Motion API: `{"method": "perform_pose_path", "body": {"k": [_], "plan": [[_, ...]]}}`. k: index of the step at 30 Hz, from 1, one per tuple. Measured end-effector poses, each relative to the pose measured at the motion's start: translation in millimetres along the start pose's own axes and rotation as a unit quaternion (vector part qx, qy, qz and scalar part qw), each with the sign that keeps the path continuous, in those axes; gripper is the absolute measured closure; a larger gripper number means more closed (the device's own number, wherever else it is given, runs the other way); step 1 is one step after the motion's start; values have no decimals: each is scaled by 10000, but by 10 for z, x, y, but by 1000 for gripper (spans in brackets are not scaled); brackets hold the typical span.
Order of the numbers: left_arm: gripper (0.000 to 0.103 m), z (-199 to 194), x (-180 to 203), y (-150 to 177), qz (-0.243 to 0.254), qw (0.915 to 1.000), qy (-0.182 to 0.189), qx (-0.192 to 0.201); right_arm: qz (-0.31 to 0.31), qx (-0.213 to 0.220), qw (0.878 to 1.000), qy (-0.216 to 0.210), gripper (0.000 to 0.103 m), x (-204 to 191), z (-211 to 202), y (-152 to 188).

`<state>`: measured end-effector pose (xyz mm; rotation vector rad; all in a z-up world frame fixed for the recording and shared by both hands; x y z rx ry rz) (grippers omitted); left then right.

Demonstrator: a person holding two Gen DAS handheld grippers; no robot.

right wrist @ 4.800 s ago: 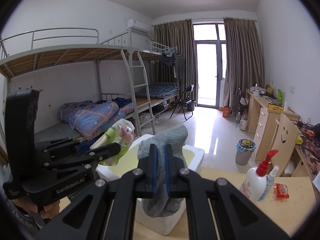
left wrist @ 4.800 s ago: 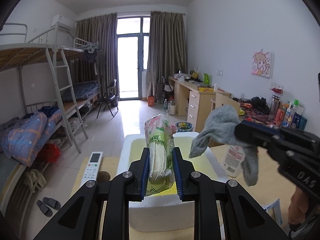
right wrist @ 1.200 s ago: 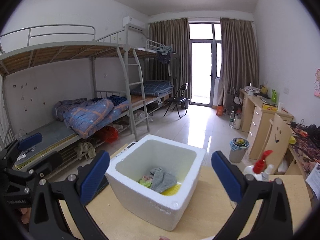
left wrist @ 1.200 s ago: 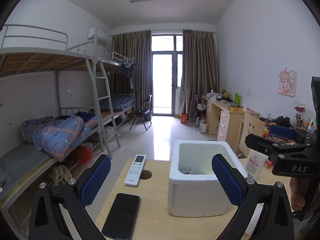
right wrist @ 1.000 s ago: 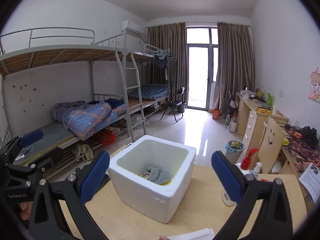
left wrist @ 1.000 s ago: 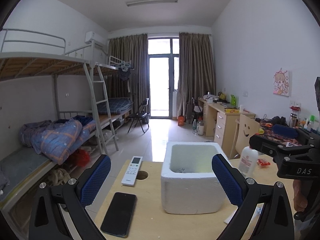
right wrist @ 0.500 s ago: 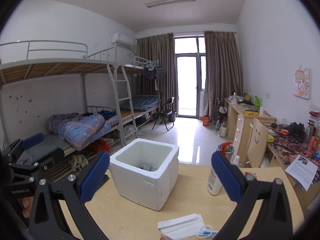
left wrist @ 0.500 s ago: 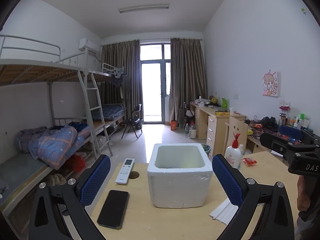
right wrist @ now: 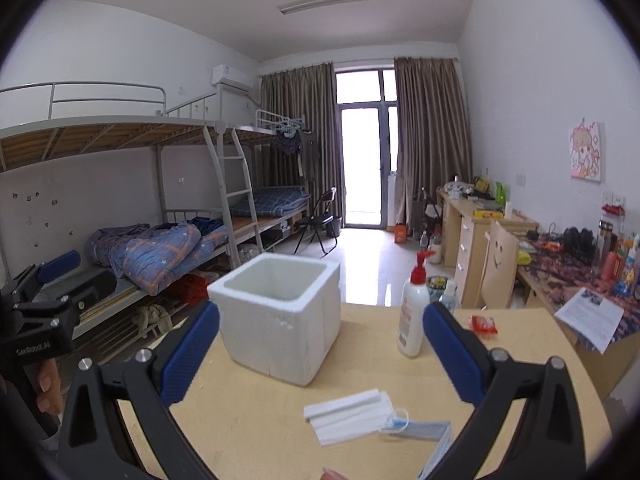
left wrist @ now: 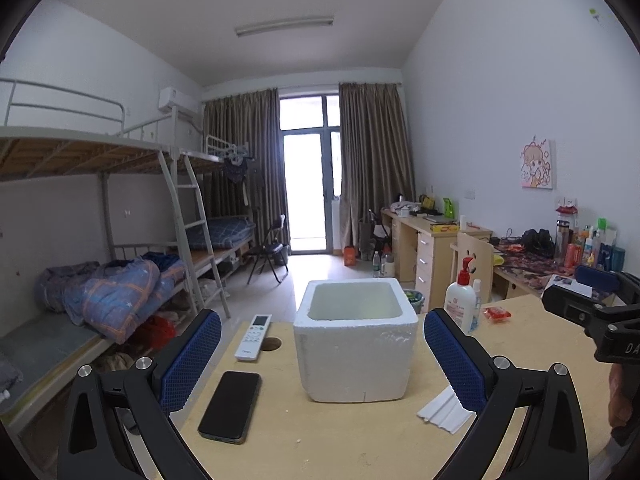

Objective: Organize soft objects
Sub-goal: 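Move both grippers back from the foam box toward the tissue and mask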

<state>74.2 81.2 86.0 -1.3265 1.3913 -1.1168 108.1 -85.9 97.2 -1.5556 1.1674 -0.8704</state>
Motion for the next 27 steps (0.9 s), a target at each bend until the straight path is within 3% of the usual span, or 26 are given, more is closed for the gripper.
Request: {"method": "perform_pose_path", "body": {"k": [9, 19, 27], "plan": [[1, -140, 63, 215, 110, 9997, 9, 219, 153, 77, 9998, -58, 0, 146, -131, 254], [1, -182, 106, 520, 81, 9991, 80, 401, -7, 237, 9996, 162, 0, 144, -289, 638], [1, -192, 172, 803, 22, 9981, 309, 536, -74, 270, 9994, 214, 0, 137, -310, 935]]}}
Point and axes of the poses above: each gripper's, at about its wrist camera, not at the fingertips, and z roughly the way its jaws point, x to its right, y to its underside, the point moved 1 cm from there along z, roughly the way its jaws point, and after that the axes turned 10 degrees about y, right-handed, at the moved point
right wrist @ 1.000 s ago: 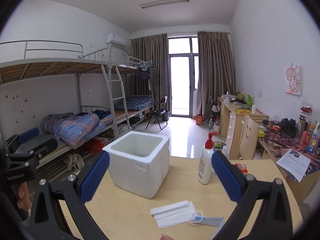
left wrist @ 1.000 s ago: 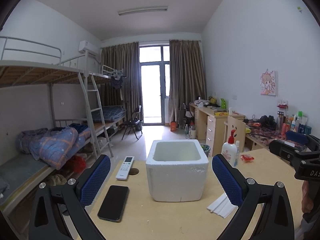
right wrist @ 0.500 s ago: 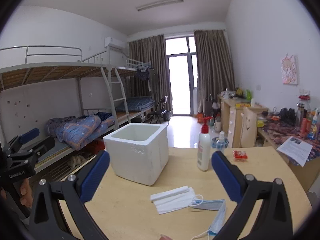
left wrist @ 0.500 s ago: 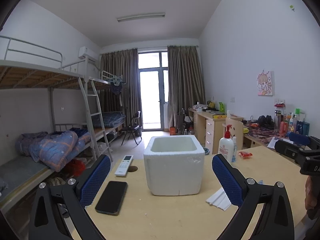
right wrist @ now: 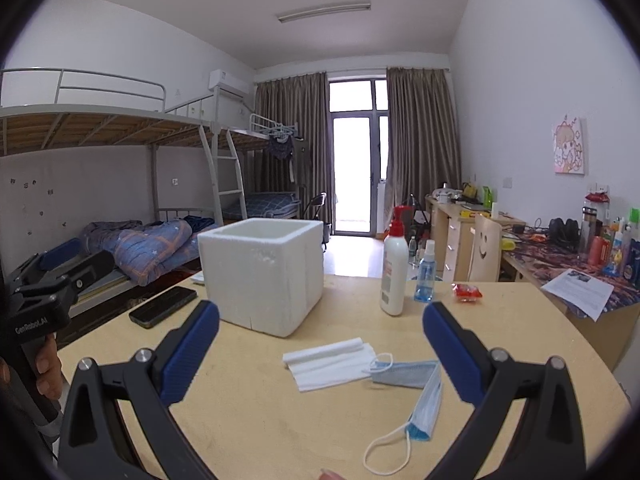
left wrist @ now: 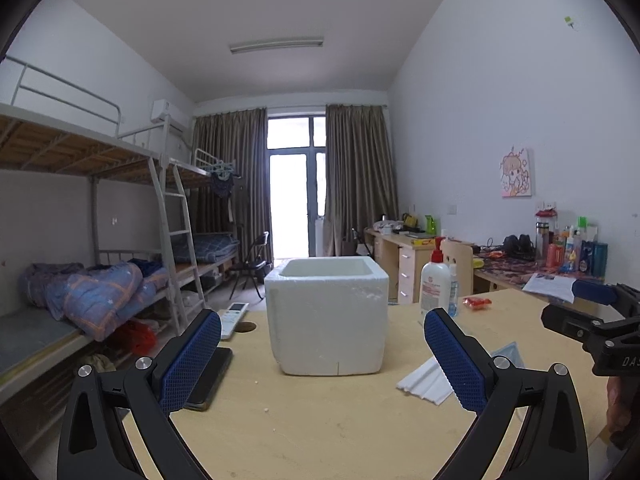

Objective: Organize soft objects
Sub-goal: 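Move both grippers back from the foam box toward the tissue and mask, then lower the left gripper onto the folded white tissue and close on it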

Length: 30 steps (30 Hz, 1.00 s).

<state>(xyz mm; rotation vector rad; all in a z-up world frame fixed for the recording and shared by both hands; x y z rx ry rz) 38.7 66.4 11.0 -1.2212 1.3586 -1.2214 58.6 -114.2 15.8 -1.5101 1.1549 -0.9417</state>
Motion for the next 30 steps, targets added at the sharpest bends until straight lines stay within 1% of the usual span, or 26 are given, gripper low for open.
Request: {"method": "perform_pose_path", "body": {"k": [5, 14, 19, 23, 26, 30], "plan": [[1, -17, 84, 177, 135, 9999, -71, 24, 24, -223, 9997, 80, 0, 18, 66, 131], [1, 102, 40, 340, -28, 9997, -10, -262, 177, -393, 9990, 102, 0, 117, 107, 252], [1, 184, 73, 367, 5, 9992, -80, -384, 196, -469, 9985, 193, 0, 141, 165, 265], [1, 227, 91, 348, -47, 9992, 87, -399, 214, -524, 9980, 276, 0, 197, 174, 277], [1, 286, 169, 344, 45, 9987, 241, -438, 236, -567, 9973, 414, 0, 287, 152, 287], [1, 407, 315, 331, 146, 9968, 584, -526, 304, -622, 9957, 617, 0, 431, 107, 284]]}}
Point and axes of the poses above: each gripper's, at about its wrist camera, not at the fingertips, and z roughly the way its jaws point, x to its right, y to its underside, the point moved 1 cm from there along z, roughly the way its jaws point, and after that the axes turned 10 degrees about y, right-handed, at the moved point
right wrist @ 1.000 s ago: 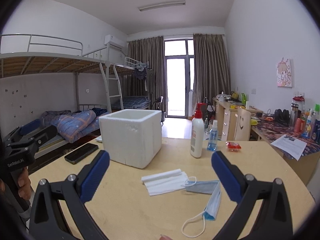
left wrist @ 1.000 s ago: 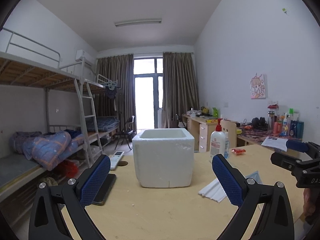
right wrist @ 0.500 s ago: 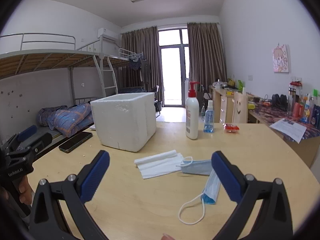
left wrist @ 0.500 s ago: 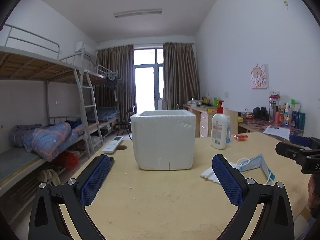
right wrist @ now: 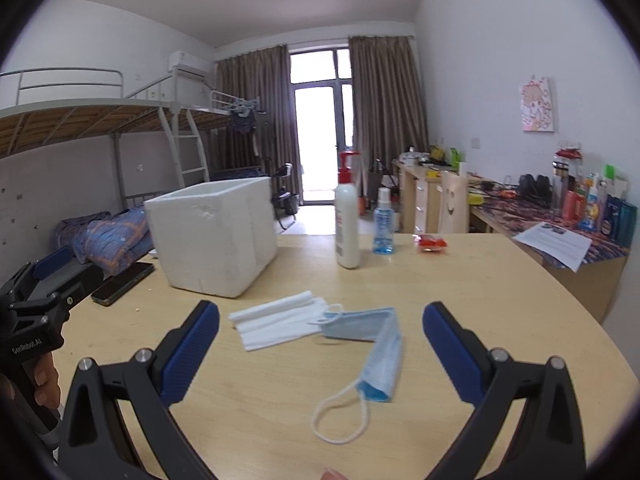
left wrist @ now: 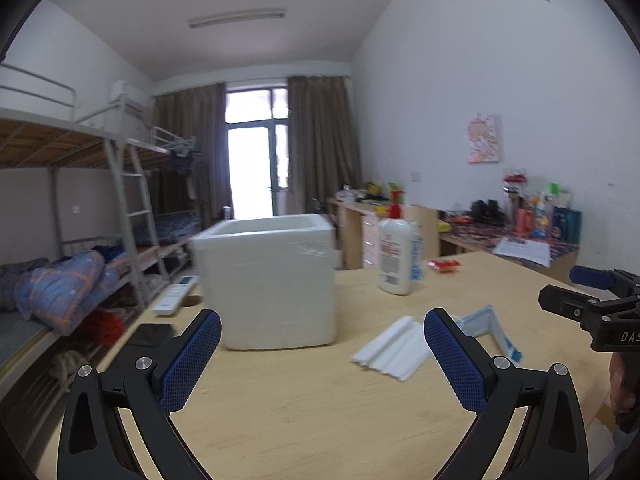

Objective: Organize soft objects
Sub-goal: 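Lower the left gripper onto the folded white tissue and close on it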

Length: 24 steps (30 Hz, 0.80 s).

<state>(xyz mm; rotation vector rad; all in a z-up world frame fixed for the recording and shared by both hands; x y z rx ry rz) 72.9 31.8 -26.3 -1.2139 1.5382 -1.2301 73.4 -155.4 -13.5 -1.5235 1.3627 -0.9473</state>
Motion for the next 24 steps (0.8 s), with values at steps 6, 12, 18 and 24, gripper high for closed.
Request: {"method": "perform_pose_path", "body": {"k": [6, 12, 18, 24], "plan": [[1, 260, 208, -25, 85, 9984, 499, -259, 105, -74, 9995, 291, 0, 165, -27, 37], [1, 460, 328, -58, 85, 9961, 744, -470, 250, -222, 9988, 370, 0, 251, 60, 67], [1, 668, 409, -71, 217, 9917, 986, -792, 262, -364, 9987, 240, 0, 266, 180, 69], [1, 872, 445, -110, 242, 9884, 1144, -969, 239, -555, 9979, 231, 0, 283, 388, 77]]}}
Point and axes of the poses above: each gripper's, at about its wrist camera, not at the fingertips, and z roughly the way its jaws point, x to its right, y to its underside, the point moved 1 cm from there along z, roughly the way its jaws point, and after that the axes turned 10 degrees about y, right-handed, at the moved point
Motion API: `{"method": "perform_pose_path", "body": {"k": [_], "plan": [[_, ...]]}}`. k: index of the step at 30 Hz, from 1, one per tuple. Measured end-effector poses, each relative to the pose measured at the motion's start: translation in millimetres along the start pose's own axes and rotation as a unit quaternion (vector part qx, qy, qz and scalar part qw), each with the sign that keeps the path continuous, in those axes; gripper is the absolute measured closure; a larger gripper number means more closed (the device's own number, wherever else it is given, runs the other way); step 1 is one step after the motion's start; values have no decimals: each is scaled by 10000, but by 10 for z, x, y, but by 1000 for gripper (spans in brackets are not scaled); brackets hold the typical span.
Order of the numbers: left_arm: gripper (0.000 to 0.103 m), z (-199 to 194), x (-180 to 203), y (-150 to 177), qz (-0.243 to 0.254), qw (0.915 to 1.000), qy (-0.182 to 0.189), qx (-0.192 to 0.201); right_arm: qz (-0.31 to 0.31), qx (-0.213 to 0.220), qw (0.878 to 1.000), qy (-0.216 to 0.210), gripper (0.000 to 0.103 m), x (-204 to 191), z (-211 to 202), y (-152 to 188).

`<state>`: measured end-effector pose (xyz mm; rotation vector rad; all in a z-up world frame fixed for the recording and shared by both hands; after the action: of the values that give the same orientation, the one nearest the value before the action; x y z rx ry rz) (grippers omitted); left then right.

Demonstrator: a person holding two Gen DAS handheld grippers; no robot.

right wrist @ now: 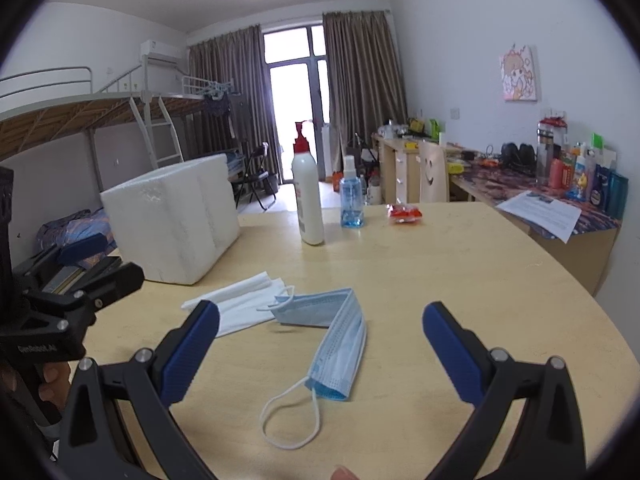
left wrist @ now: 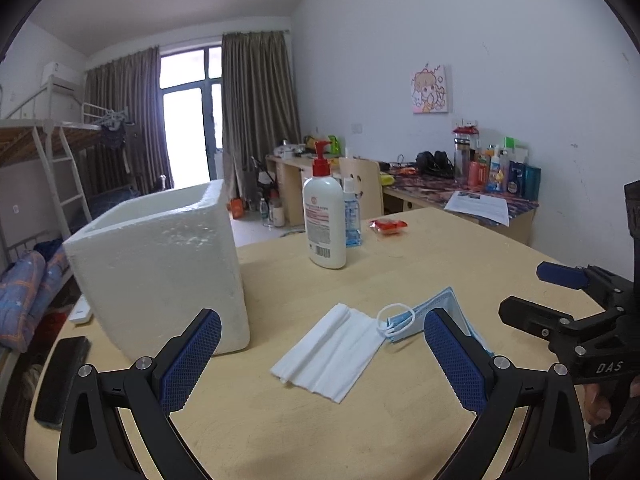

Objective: Organize soft objects
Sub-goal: 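Lower the left gripper onto the folded white tissue and close on it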

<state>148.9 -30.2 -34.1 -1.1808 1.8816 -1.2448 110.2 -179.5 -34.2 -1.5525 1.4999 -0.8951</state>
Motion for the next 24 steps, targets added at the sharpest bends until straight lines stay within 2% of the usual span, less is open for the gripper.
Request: {"method": "perform_pose_path", "body": {"k": [7, 14, 18, 19, 24], "plan": [[1, 237, -135, -47, -262, 9984, 322, -374, 47, -404, 9991, -119, 0, 23, 223, -61], [1, 543, -266, -32, -545, 9940, 363, -874, -75, -705, 9971, -261, 0, -23, 422, -116], [2, 707, -349, 17, -679, 9904, 378, -1142, -99, -985, 9943, -405, 4, -25, 545, -106], [2, 755, -344, 41, -693, 9887, 486, -1236, -88, -1031, 9938, -415, 4, -27, 565, -101], [5, 892, -300, 104, -564, 9862, 489, -1477, -158, -1225, 9915, -404, 10, -28, 655, -55]]}}
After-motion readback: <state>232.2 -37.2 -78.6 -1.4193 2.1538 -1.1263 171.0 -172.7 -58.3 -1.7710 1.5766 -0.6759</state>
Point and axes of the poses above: each gripper's, at about its wrist camera, not at the fingertips, and z roughly the way its jaws point, x to its right, y to its underside, the point moved 1 cm from there along z, roughly the way its jaws point, and after that the axes turned 10 degrees about y, right-handed, at the moved point
